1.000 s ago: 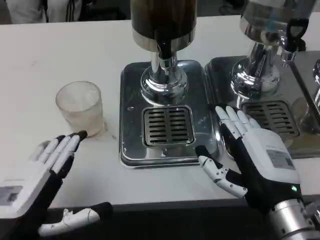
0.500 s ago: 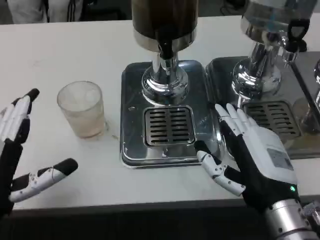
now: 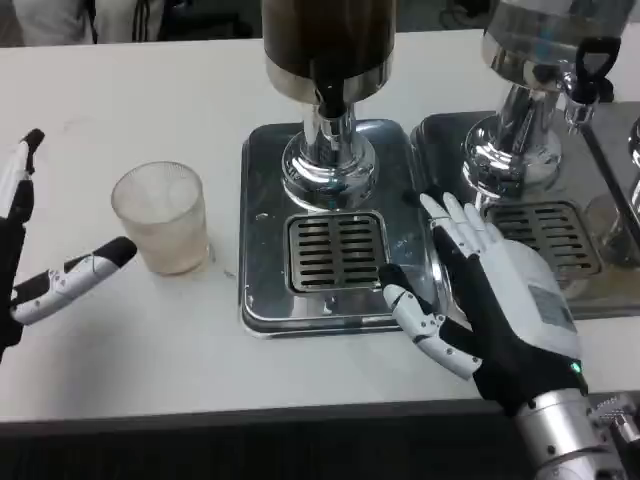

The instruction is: Grasp the cup under the faucet to collect the drink, then remove the cup.

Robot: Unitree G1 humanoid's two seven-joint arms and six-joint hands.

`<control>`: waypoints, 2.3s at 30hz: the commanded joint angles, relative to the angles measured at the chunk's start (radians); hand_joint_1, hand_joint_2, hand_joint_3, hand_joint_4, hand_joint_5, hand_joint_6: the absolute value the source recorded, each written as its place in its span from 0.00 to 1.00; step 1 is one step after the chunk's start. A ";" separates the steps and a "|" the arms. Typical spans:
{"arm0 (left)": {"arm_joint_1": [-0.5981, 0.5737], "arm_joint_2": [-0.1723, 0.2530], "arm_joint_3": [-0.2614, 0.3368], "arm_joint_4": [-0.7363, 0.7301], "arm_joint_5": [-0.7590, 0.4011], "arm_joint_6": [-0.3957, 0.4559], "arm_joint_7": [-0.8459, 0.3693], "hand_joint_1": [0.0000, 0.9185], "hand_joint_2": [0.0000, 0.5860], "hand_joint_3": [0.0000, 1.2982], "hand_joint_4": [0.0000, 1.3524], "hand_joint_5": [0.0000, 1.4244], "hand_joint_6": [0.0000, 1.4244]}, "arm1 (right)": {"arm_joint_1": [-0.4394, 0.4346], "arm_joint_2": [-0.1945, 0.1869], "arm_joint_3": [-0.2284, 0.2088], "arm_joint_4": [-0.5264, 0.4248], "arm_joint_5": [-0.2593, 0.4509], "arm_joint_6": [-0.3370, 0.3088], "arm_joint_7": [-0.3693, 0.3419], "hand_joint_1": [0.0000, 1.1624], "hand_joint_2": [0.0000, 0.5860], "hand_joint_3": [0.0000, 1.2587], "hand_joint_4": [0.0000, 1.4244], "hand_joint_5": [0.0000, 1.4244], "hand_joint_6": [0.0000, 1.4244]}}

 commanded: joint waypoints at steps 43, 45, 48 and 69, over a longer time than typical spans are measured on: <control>-0.434 -0.046 -0.250 0.407 0.022 0.198 -0.160 0.37 0.04 0.03 0.03 0.19 0.22 | -0.057 0.054 0.064 -0.074 0.031 0.011 0.076 0.17 0.72 0.12 0.09 0.00 0.00; -0.439 -0.053 -0.262 0.408 0.028 0.199 -0.163 0.37 0.04 0.03 0.03 0.20 0.22 | -0.051 0.057 0.068 -0.080 0.030 0.016 0.077 0.17 0.72 0.12 0.09 0.00 0.00; -0.447 -0.063 -0.281 0.410 0.035 0.202 -0.166 0.37 0.04 0.03 0.03 0.20 0.22 | -0.045 0.061 0.074 -0.091 0.025 0.022 0.077 0.17 0.72 0.13 0.09 0.00 0.00; -0.451 -0.131 -0.305 0.422 0.042 0.218 -0.142 0.47 0.11 0.09 0.09 0.25 0.27 | 0.001 0.069 0.082 -0.158 0.020 0.063 0.089 0.18 0.71 0.16 0.11 0.02 0.00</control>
